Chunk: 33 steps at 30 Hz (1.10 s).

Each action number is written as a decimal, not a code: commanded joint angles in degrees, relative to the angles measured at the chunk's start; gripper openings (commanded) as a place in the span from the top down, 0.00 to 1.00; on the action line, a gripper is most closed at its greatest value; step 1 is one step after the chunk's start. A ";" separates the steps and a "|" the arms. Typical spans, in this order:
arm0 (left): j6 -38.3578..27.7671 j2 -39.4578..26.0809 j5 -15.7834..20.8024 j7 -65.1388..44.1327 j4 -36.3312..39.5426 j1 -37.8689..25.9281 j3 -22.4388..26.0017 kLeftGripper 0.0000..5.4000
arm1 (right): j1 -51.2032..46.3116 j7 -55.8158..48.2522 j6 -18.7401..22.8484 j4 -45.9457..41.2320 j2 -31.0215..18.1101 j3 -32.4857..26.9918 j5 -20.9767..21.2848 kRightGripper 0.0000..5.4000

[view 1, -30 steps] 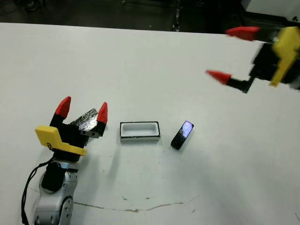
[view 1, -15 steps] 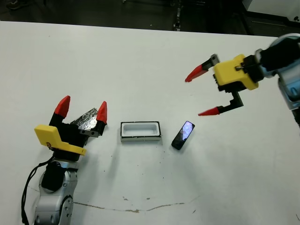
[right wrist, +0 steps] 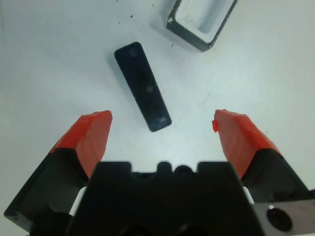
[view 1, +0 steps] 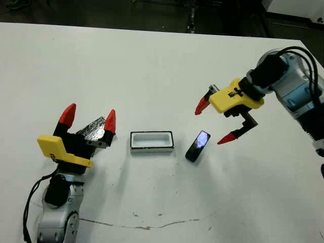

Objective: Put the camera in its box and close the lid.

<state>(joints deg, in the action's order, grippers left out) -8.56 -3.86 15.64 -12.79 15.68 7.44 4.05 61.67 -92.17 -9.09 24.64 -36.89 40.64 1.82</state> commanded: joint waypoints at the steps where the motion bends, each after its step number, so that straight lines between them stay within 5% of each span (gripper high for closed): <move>1: 0.02 -0.03 -0.83 0.31 -0.29 0.78 -0.07 0.00 | 0.54 -0.33 -2.66 4.33 1.98 1.40 0.93 0.00; 15: 0.58 0.22 -0.07 0.34 0.30 1.08 -0.40 0.00 | 1.90 -0.33 -16.95 15.51 8.24 3.91 2.57 0.00; 33: -0.14 -0.42 -1.52 0.07 -0.09 0.63 -0.49 0.00 | 1.10 -0.33 -10.43 15.67 7.91 5.63 1.31 0.00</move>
<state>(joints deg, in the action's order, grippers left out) -8.64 -3.88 14.75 -12.73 15.90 7.98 3.45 62.73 -92.18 -20.17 40.19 -28.72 45.73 3.04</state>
